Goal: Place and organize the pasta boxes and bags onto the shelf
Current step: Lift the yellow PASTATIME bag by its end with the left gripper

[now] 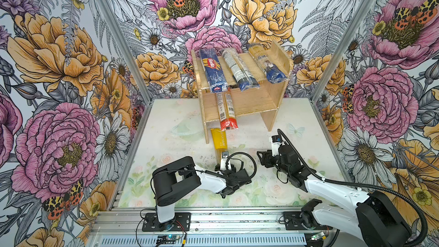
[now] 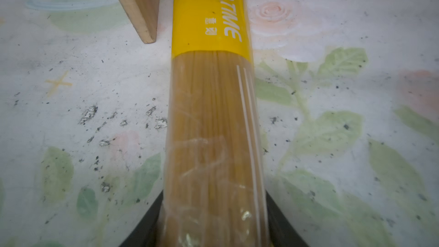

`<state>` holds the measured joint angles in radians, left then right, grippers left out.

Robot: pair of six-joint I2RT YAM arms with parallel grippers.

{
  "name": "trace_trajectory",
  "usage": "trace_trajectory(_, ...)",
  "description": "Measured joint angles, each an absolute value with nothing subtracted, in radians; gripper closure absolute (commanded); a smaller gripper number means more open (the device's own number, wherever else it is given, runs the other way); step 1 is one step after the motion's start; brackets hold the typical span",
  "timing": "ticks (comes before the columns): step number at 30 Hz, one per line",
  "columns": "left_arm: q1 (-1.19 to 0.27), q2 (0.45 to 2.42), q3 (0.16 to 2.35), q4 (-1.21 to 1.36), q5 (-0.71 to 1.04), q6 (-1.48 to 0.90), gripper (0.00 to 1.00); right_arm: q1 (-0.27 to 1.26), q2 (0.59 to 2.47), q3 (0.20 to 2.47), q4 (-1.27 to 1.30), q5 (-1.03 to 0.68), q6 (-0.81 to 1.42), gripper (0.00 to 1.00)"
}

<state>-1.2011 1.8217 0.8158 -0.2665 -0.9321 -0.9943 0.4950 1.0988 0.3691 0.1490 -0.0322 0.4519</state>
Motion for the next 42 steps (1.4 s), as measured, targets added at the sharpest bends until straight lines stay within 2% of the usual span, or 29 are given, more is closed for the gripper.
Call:
trace_trajectory(8,-1.25,1.789,0.847,-0.307,-0.915,-0.851,1.0,0.442,1.099,0.369,0.126,-0.053,0.456,0.33)
trace_trajectory(22,-1.254,1.646,0.855,-0.311,-0.767,-0.677,1.0,0.34,1.072,0.368,0.057,-0.076,0.482,0.35)
trace_trajectory(42,-1.272,1.509,0.898,-0.318,-0.686,-0.595,1.0,0.3,1.061,0.368,-0.013,-0.073,0.535,0.35)
